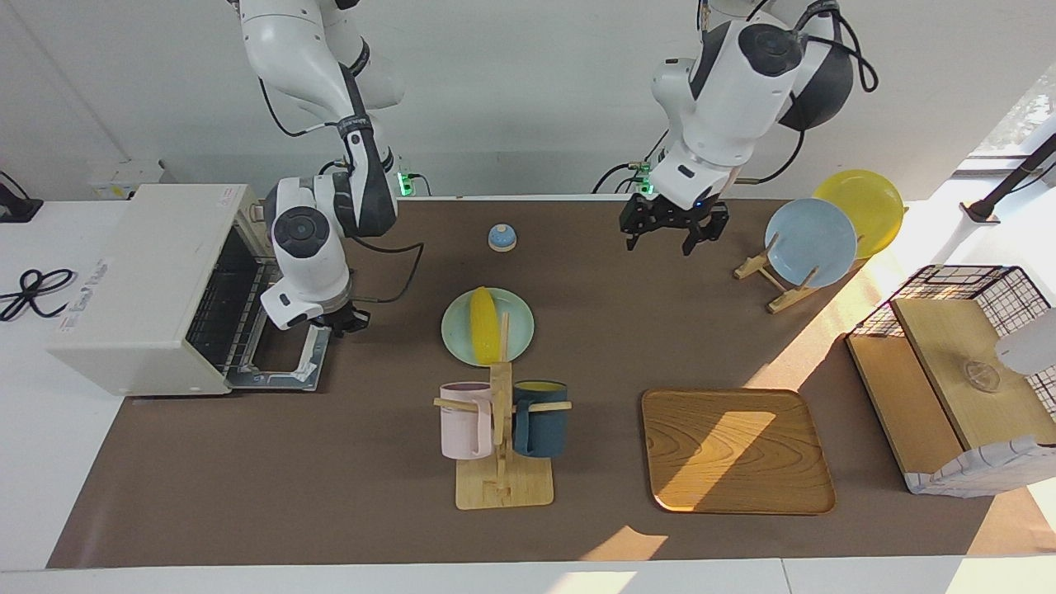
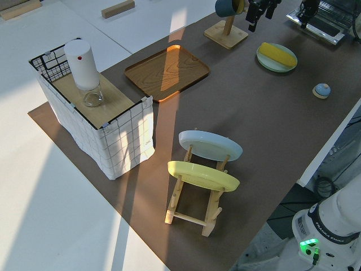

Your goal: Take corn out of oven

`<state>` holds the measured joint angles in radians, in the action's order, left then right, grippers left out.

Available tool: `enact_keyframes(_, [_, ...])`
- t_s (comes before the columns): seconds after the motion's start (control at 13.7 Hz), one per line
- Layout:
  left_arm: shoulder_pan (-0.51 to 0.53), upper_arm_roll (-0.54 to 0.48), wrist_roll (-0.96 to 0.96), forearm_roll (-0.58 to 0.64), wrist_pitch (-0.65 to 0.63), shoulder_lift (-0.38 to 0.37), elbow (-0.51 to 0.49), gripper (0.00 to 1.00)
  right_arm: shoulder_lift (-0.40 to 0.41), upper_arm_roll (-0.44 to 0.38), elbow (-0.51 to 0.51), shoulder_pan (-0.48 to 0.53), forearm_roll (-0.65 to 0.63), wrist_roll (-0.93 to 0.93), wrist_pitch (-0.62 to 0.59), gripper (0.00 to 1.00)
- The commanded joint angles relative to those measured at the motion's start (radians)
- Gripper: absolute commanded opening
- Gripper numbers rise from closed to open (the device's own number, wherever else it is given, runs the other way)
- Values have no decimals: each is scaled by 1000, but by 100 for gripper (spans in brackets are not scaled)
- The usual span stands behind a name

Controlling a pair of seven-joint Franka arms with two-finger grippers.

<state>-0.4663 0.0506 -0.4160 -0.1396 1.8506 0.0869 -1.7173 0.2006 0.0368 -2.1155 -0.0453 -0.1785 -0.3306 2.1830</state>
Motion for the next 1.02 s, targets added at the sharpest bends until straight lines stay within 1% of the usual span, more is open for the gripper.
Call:
enact_keyframes(0.0, [-110, -15, -131, -15, 135, 98, 7, 100, -38, 15, -61, 30, -15, 22, 61, 0])
enact_keyframes(0.15, [-158, -15, -139, -21, 196, 131, 1, 100, -35, 15, -72, 45, -15, 31, 66, 0])
enact_keyframes(0.22, [-187, -17, -161, -26, 222, 169, 7, 100, -33, 15, -77, 68, -15, 56, 67, 0])
enact_keyframes(0.29, [-221, -18, -199, -28, 270, 195, 5, 100, -33, 15, -75, 71, -15, 76, 72, 0])
enact_keyframes(0.36, [-247, -18, -233, -26, 315, 227, 5, 100, -32, 14, -63, 70, -21, 99, 52, 0])
enact_keyframes(0.44, [-271, -20, -250, -21, 337, 256, 7, 100, -32, 14, -40, 70, -51, 126, 12, 0])
enact_keyframes(0.51, [-296, -21, -279, -18, 367, 286, 13, 100, -33, 14, 4, 71, -79, 155, -62, 0])
enact_keyframes(0.58, [-311, -23, -309, -15, 404, 325, 33, 100, -38, 15, 64, 74, -79, 191, -144, 0])
enact_keyframes(0.73, [-324, -23, -319, -2, 433, 382, 57, 100, -59, 14, 153, 103, -78, 280, -277, 0])
enact_keyframes(0.8, [-336, -23, -326, 0, 456, 399, 61, 100, -78, 14, 167, 128, -76, 323, -313, 0])
enact_keyframes(0.95, [-339, -23, -337, 15, 489, 402, 53, 100, -115, 14, 170, 189, -70, 421, -347, 0])
